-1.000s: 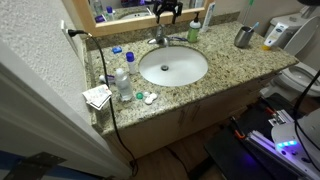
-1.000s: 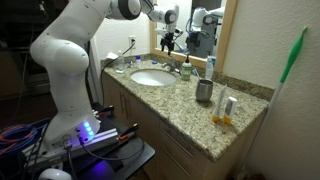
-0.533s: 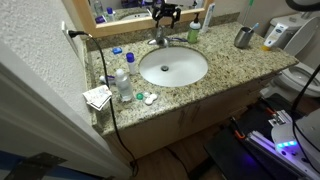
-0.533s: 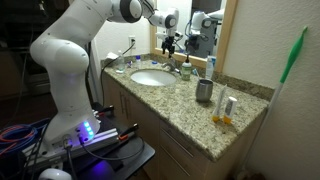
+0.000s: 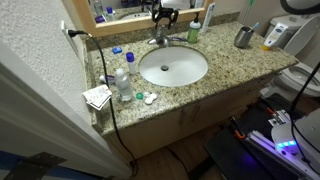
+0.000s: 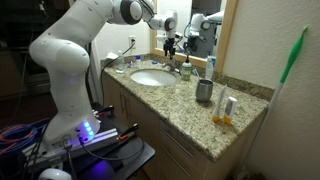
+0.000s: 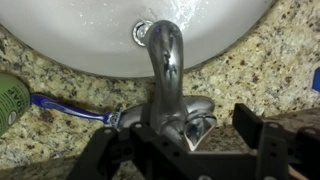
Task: Close the tap
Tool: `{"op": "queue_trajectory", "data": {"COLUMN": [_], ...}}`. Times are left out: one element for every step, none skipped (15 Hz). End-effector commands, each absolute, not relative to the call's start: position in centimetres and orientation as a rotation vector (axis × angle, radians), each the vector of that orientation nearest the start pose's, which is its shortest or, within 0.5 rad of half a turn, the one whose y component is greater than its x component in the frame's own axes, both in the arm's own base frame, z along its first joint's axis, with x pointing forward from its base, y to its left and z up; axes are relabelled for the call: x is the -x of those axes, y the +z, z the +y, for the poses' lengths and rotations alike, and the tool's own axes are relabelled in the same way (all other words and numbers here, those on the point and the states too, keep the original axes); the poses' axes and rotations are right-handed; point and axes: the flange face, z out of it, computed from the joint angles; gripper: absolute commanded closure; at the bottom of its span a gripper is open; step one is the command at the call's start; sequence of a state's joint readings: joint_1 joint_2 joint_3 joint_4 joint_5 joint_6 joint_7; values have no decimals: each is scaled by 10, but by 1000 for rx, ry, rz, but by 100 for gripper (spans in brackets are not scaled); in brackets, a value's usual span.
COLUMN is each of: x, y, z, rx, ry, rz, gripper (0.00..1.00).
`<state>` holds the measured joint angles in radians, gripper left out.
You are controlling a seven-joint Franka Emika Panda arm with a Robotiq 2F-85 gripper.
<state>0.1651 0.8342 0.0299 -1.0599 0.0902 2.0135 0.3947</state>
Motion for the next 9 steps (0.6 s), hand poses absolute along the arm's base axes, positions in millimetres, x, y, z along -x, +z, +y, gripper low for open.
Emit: {"op": "queue_trajectory", "data": {"x": [-766,-766,-766,-766,-766,-766,-765,-765,-763], "y": [344,344,345,345,345,345,345,345,345], "z": [151,152,152,152,152,153,152,152,152], "rx": [2996,2999,3002,3003,3004,3004,3010,3014,3014], "ry": [-175,-181,-189,-193,-195,-192,-181,-173,-149], "rz": [377,382,389,395,401,405,406,405,396], "gripper": [48,55,62,69,76,83,89,96,93]}}
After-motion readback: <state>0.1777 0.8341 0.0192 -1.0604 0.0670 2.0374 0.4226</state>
